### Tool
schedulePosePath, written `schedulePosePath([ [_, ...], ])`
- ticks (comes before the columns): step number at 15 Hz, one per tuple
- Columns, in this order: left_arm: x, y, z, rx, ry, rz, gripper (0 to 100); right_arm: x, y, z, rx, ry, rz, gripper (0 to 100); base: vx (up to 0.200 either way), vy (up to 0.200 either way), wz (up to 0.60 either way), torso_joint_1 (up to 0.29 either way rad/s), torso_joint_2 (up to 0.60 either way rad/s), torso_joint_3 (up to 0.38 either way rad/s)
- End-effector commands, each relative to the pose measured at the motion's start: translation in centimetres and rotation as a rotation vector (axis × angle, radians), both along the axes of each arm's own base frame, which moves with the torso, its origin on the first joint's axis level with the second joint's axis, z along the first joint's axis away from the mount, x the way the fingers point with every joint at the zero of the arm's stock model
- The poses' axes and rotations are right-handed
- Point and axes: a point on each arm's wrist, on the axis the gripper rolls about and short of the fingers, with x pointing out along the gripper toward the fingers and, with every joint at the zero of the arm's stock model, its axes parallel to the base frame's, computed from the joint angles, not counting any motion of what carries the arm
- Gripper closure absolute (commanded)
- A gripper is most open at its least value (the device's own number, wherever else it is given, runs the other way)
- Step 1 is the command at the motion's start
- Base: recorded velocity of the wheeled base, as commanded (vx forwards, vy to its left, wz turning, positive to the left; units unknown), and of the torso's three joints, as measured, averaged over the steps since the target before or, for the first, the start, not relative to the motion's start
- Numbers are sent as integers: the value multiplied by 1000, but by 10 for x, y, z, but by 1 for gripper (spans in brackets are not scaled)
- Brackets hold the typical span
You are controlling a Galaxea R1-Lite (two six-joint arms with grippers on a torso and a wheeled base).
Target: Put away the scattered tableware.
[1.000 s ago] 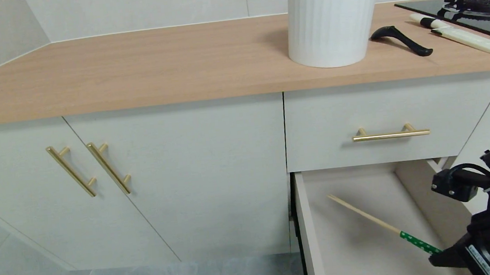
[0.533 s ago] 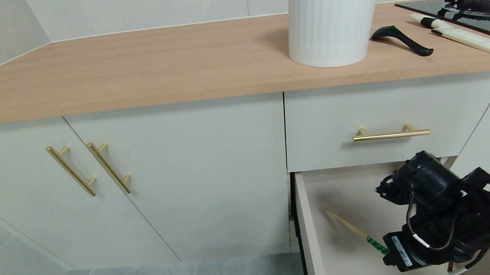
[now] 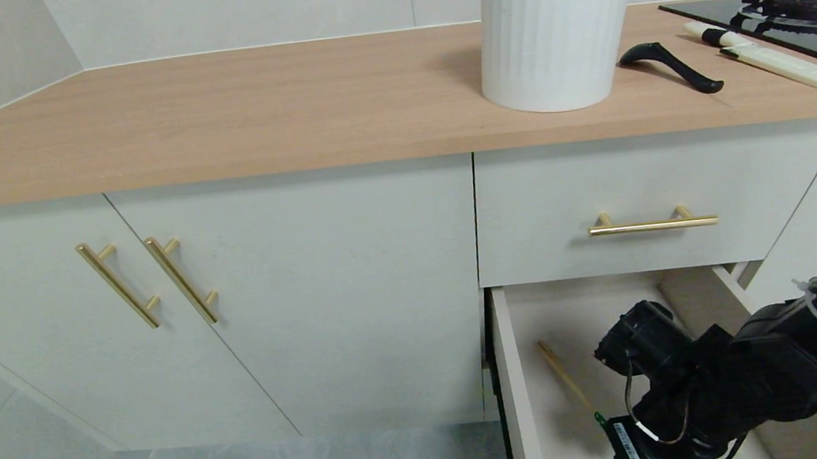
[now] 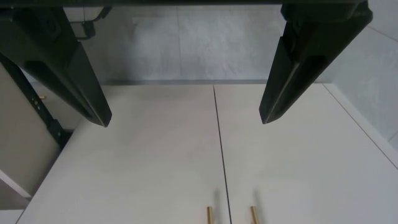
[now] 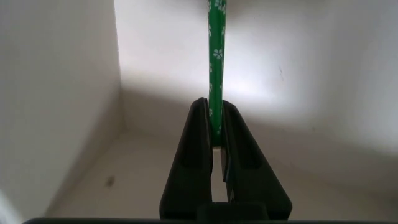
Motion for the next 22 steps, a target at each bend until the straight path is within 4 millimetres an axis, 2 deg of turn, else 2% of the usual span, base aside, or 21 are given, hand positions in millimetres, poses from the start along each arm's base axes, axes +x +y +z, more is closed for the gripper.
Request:
schedulePosePath([
  [1,0,0,0,0,0,0,0,-4,5,-23,-30,33,22,100,0,0,0,0,0,0],
  [7,0,0,0,0,0,0,0,-2,6,-25,-42,7,13,100,0,0,0,0,0,0],
  [8,0,0,0,0,2,0,0,-2,6,-25,-42,4,13,0,0,0,0,0,0,0],
  [12,0,0,0,0,2,0,0,-1,6,-23,-42,-9,7,0,0,0,0,0,0,0],
  [14,0,0,0,0,2,0,0,-2,5,-15,-34,-31,4,0,0,0,0,0,0,0],
  [16,0,0,0,0,2,0,0,-4,-3,12,12,-111,-18,0,0,0,0,0,0,0],
  [17,0,0,0,0,2,0,0,-6,-21,45,57,-195,-62,0,0,0,0,0,0,0],
  [19,0,0,0,0,0,0,0,-10,-52,91,55,-258,-127,0,0,0,0,0,0,0],
  [21,0,0,0,0,0,0,0,-13,-81,129,67,-321,-218,0,0,0,0,0,0,0],
  [22,0,0,0,0,0,0,0,-14,-92,139,72,-361,-258,0,0,0,0,0,0,0],
])
